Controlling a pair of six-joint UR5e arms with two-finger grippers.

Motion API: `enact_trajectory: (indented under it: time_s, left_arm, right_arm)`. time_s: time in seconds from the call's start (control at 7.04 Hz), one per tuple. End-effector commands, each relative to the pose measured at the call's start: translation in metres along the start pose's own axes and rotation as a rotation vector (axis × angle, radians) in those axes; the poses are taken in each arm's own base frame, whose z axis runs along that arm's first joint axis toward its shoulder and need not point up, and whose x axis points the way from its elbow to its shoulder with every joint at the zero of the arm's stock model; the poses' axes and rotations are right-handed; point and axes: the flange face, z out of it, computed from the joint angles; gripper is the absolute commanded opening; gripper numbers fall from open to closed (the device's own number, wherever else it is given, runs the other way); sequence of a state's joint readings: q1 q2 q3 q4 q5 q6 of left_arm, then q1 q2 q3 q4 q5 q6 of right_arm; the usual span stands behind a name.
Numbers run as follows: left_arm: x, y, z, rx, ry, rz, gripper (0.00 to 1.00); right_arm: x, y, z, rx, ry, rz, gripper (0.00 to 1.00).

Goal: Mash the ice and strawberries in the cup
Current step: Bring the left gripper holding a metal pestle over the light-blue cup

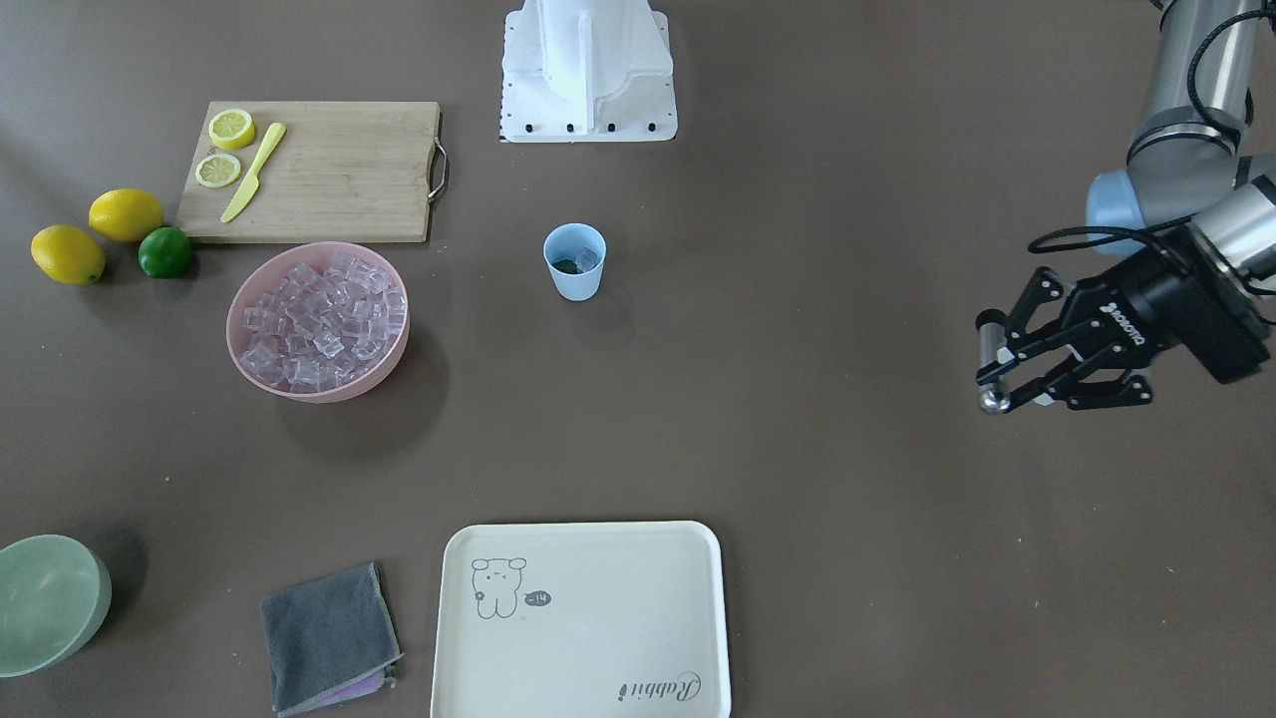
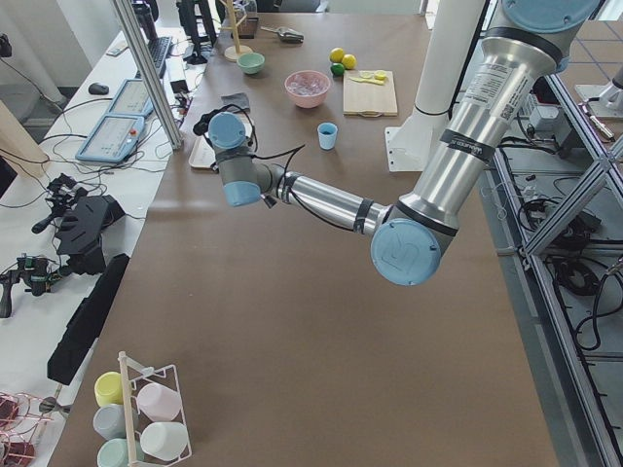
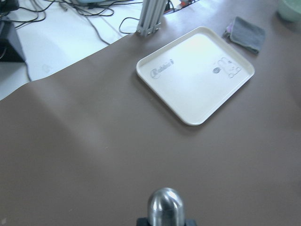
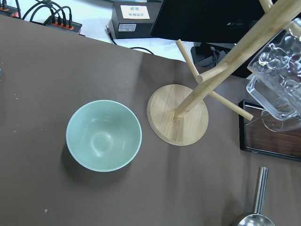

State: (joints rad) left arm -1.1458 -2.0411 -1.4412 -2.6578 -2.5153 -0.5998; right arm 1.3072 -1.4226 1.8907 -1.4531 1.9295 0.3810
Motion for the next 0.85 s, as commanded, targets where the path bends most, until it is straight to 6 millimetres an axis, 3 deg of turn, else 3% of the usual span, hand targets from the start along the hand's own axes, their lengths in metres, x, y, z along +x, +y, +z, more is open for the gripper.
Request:
enact_trajectory:
  time_s: [0.0, 0.14, 0.57, 0.71]
  left_arm:
    - [0.069, -0.011, 0.042, 0.052, 0.17, -0.024, 0.0]
    - [0.093, -0.006, 0.059, 0.088, 0.229, -0.037, 0.0]
    - [0.194, 0.006, 0.15, 0.241, 0.364, -0.039, 0.0]
    - [0.212, -0.002, 0.154, 0.252, 0.406, -0.064, 0.0]
  right_arm:
    - [0.004, 0.003, 0.008, -0.017, 0.008, 0.008, 1.0]
    - [0.007, 0.007, 0.012, -0.027, 0.01, 0.011, 1.0]
    - [0.013, 0.007, 0.023, -0.045, 0.022, 0.019, 1.0]
    - [0.015, 0.007, 0.027, -0.05, 0.024, 0.021, 1.0]
